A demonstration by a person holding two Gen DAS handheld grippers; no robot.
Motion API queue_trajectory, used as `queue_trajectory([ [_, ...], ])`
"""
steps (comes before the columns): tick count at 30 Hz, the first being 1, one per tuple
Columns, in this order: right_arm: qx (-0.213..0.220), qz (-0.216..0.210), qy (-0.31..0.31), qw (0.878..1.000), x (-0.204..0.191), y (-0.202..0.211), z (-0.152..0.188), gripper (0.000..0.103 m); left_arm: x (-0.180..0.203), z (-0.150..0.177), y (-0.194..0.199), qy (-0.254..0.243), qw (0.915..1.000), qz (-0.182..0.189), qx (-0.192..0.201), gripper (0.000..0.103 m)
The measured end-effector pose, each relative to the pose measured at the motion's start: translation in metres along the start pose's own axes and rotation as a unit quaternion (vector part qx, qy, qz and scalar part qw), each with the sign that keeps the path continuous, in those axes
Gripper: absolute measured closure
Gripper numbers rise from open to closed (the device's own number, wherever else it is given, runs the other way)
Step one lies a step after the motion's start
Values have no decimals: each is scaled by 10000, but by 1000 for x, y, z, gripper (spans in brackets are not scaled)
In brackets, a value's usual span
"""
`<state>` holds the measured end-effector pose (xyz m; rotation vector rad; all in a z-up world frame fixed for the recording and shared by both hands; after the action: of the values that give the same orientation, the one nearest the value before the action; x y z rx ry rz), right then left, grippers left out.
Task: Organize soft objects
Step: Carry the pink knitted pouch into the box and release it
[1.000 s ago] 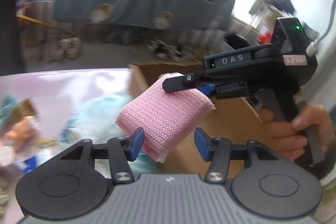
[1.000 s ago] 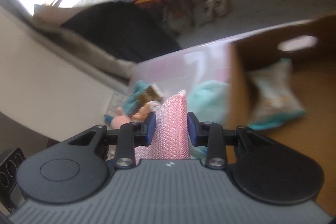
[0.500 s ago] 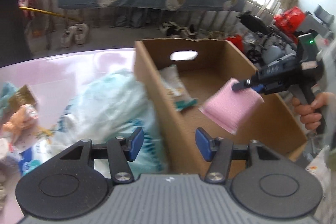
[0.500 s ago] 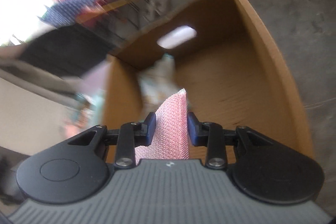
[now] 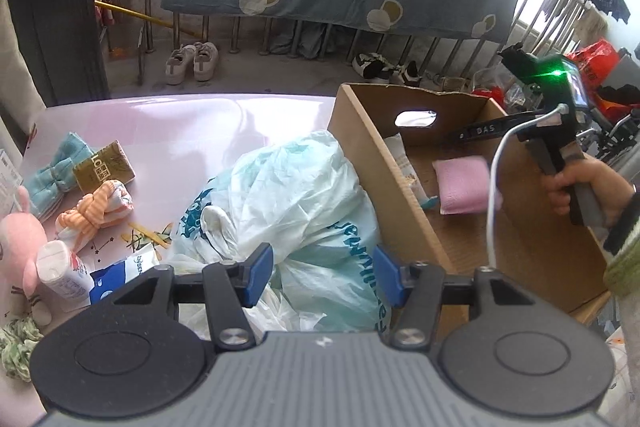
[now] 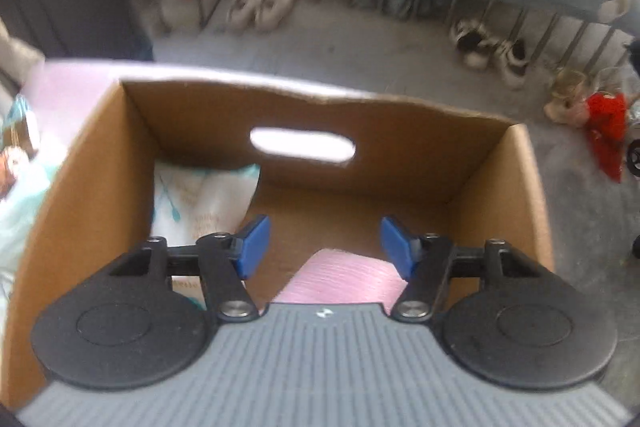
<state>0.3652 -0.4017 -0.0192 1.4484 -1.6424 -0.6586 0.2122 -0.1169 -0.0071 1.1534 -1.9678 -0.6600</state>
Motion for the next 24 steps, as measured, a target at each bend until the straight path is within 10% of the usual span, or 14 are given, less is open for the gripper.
queue_trajectory([
  [10, -1495, -186, -1880, 9705, 39, 4, 64, 38, -12, 14, 6, 77, 9997, 233, 54, 46],
  [24, -1210, -91, -224, 9924, -25, -42, 45, 65, -51, 24, 26, 416, 9990, 24, 141, 46],
])
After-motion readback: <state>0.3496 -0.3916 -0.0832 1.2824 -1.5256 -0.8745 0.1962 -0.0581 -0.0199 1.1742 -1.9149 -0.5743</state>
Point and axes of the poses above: each gripper's, at about its wrist camera, not at the fingertips, and y roughly against the way its jaws point, x to its right, z to its underside, the point moved 3 cm from there along -y, roughly the way its jaws point, and after that the axes turned 9 degrees about z, right-handed, at the moved point
